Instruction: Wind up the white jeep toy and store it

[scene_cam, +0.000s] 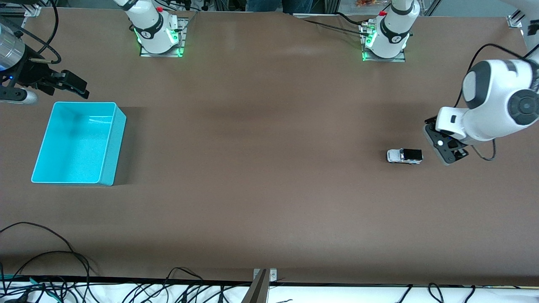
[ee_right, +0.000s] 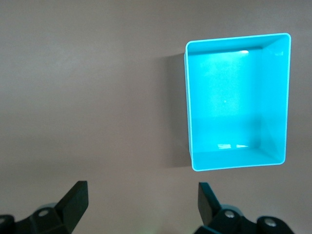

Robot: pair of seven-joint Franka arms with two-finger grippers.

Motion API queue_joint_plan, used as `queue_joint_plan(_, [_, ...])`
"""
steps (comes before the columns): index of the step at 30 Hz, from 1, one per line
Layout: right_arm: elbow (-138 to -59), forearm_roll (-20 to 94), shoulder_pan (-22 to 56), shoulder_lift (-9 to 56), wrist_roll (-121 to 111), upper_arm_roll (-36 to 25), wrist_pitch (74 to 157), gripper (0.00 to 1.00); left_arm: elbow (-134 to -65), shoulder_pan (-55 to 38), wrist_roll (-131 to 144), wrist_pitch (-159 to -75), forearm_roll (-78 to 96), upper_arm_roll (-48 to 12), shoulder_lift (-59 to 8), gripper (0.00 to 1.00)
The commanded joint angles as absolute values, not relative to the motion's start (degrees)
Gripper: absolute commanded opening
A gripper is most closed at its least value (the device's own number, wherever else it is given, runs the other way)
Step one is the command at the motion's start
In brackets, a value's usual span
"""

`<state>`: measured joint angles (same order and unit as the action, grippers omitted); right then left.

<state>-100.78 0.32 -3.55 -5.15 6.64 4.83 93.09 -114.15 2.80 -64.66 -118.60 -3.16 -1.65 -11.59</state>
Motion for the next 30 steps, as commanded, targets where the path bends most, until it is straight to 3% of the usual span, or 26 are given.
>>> queue_joint_plan(1, [-99.7, -0.1, -3.7, -4.9, 7.1, 4.8, 92.1, 1.0, -116.8, 3.3, -72.1, -124.9, -4.7, -2.0, -14.8, 1.0])
queue_joint_plan(13, [-99.7, -0.1, -3.8, -4.9, 7.1, 4.8, 92.2, 1.0, -116.9, 4.2, -84.9, -134.4, -4.9, -2.0, -23.9, 1.0])
queue_joint_plan(30, [-99.7, -0.1, -3.8, -4.9, 7.1, 4.7, 92.2, 1.0, -119.8, 4.1, -89.8, -138.2, -6.1, -2.1, -24.9, 1.0])
